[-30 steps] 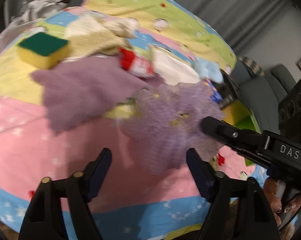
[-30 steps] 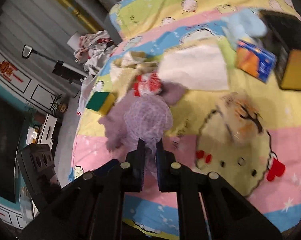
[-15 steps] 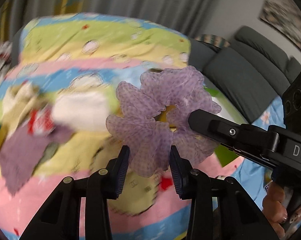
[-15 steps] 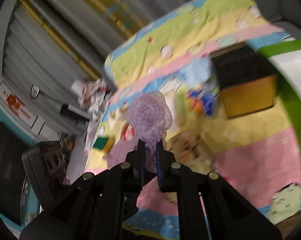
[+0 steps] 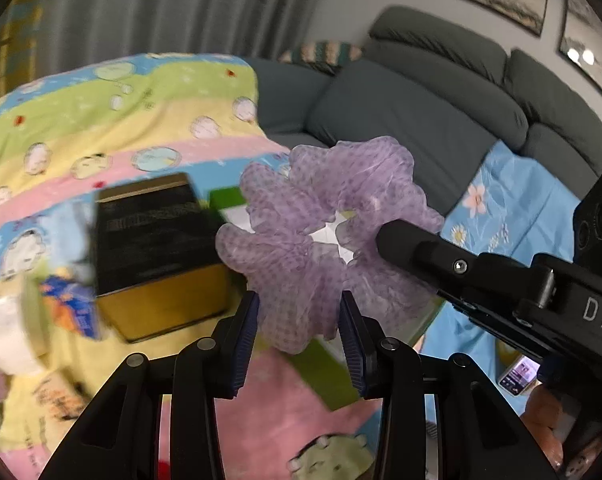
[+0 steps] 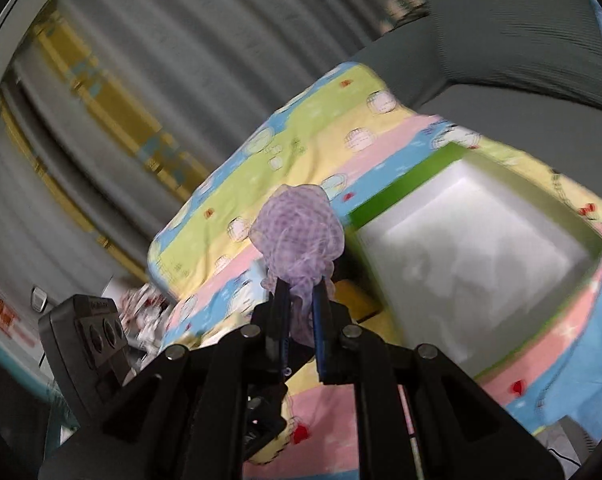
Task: Organize soft objects
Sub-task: 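Carry the lilac mesh cloth into the green box and open the right gripper, then grasp the white-and-orange tissue pack with the right gripper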
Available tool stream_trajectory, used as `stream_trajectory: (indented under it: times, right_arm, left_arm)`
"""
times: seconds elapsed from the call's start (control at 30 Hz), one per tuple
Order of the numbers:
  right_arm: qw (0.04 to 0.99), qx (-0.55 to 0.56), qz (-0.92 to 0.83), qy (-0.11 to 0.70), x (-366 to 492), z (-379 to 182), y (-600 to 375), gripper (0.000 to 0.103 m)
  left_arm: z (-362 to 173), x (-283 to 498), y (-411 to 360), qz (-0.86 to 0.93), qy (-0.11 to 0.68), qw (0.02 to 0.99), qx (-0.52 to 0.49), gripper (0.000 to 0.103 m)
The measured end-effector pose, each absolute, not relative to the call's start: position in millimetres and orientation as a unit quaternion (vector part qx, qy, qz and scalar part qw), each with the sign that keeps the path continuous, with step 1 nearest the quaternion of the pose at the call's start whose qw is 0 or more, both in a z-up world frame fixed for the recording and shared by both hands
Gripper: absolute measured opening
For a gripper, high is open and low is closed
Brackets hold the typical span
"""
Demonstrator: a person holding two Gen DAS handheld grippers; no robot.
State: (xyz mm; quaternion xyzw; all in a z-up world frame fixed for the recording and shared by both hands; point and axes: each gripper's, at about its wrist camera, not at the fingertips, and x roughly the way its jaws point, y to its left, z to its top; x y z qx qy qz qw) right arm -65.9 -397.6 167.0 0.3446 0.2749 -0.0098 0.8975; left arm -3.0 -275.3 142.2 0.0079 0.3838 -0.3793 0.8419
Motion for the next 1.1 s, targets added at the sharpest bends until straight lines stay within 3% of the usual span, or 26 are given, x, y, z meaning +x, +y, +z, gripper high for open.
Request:
stream_trajectory:
  times: [0.3, 0.37, 0.47, 0.6, 0.67, 0.8, 0.87, 1.1]
  right_arm:
    - [0.878, 0.354, -0.114, 0.301, -68, 133, -446, 0.015]
    - [0.876, 0.33, -0.139, 0.323, -65, 127, -448, 0.036]
    - [0.875, 0.324, -0.163, 0.321, -69, 123, -452, 0.059]
    - [0.879, 0.317, -0.161, 0.316, -76, 131, -452, 0.077]
    - [0.886, 0.305, -0.161, 0.31, -79, 139, -446, 0.086]
    - [0.895, 0.287, -0.149, 0.306, -79, 154, -428, 0.089]
    - [0.897, 0.289, -0.138, 0.303, -79, 161, -418, 0.099]
    - [0.91, 0.267, -0.077, 0.307, -75, 179, -370, 0.102]
  left_arm:
    - [119, 14, -327, -0.396, 0.413, 0.82, 0.015, 0.041]
    - [115, 15, -328, -0.392, 0.418, 0.819, 0.009, 0.041]
    - [111, 18, -324, -0.392, 0.43, 0.813, 0.008, 0.043]
    - [117, 17, -307, -0.38, 0.427, 0.82, -0.008, 0.07]
    - [125, 14, -295, -0.376, 0.415, 0.829, -0.016, 0.075]
    - [139, 9, -269, -0.357, 0.401, 0.843, -0.019, 0.081]
    - [146, 6, -251, -0.348, 0.399, 0.848, -0.026, 0.081]
    - [159, -1, -174, -0.284, 0.396, 0.871, -0.065, 0.088]
